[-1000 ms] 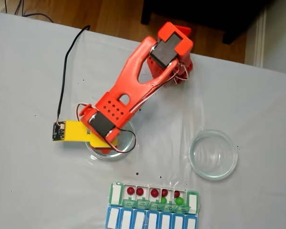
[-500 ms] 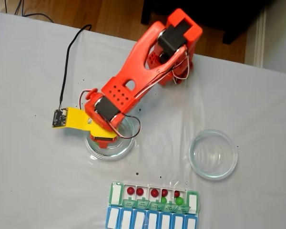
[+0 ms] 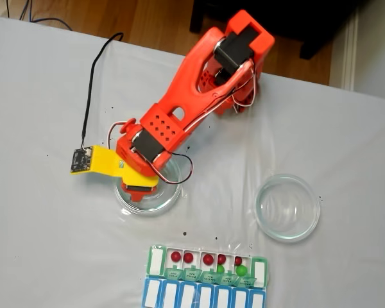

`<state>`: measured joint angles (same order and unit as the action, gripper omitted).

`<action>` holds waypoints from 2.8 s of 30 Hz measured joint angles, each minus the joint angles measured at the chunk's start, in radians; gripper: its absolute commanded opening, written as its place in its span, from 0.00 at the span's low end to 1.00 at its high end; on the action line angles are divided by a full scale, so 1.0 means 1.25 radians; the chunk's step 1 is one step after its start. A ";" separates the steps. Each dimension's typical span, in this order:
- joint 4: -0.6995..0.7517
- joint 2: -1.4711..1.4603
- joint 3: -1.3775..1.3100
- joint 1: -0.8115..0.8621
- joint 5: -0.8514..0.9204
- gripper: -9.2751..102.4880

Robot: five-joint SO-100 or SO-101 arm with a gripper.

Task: Sort medicines into box.

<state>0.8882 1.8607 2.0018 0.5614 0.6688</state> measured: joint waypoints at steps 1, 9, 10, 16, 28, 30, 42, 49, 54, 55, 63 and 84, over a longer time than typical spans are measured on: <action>-0.002 0.000 0.000 -0.002 0.000 0.27; -0.009 0.000 0.009 -0.010 0.000 0.26; -0.011 0.000 0.015 -0.010 0.000 0.26; -0.017 0.000 0.027 -0.016 0.002 0.25; -0.017 0.000 0.032 -0.025 0.020 0.24; -0.017 0.000 0.034 -0.025 0.020 0.24; -0.047 0.001 0.055 -0.031 0.020 0.21; -0.080 0.015 0.083 -0.032 0.020 0.19; -0.099 0.028 0.106 -0.032 0.020 0.18; -0.101 0.028 0.108 -0.032 0.020 0.18; -0.107 0.033 0.118 -0.039 0.020 0.15; -0.135 0.076 0.169 -0.047 0.018 0.09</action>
<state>0.7194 1.9558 2.2135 0.5031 0.6918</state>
